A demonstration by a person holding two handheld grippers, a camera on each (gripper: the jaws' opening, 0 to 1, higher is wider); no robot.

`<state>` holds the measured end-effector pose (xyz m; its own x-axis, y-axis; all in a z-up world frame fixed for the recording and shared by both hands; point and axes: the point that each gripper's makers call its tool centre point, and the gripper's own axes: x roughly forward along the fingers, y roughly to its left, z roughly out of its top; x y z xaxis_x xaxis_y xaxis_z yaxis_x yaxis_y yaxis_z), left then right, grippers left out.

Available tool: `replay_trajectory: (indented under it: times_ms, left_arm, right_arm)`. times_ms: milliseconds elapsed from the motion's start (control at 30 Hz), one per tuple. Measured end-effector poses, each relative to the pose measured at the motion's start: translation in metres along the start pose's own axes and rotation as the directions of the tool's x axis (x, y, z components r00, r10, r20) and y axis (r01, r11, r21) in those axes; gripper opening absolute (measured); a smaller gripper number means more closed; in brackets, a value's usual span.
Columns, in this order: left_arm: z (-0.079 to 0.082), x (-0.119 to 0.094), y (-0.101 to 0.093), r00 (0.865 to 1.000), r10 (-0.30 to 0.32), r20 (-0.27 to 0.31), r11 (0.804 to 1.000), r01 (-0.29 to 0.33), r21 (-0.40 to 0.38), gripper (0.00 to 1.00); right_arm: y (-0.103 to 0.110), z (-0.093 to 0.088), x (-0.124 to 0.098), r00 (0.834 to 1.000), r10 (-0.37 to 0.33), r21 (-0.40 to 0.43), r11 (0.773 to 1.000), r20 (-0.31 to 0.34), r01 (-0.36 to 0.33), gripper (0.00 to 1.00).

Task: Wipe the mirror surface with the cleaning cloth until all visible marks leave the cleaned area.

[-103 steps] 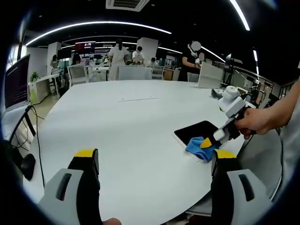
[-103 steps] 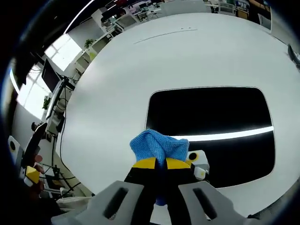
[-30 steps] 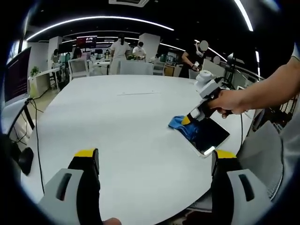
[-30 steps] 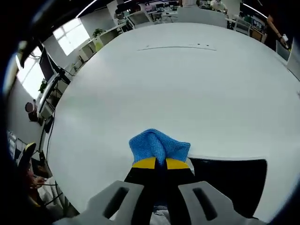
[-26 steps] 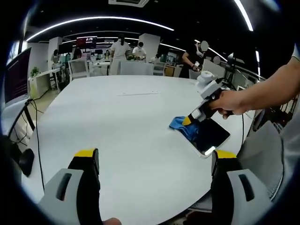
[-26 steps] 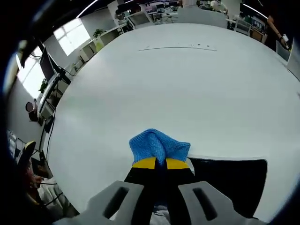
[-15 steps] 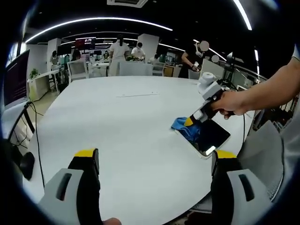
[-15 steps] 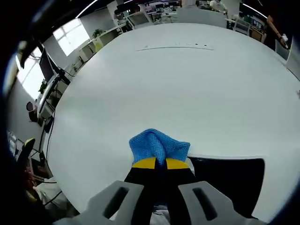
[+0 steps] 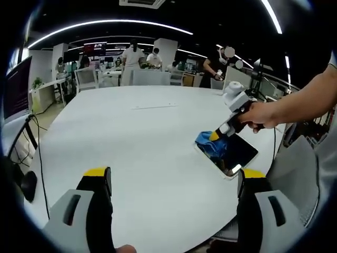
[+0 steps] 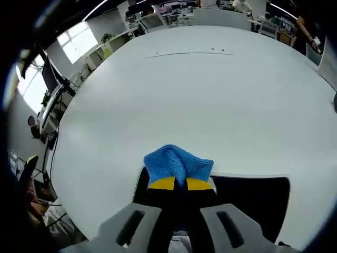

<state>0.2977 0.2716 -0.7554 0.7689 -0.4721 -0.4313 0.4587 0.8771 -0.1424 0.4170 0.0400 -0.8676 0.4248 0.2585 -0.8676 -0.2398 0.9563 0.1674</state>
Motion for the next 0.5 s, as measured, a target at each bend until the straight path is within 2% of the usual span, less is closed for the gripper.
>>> replay_trajectory:
  times_ms: [500]
  left_arm:
    - [0.0,0.002,-0.004,1.0,-0.005,0.001,1.0,0.005,0.006,0.99]
  right_arm:
    - [-0.014,-0.003,-0.005,1.0,-0.022,0.016,1.0,0.002,0.022,0.0]
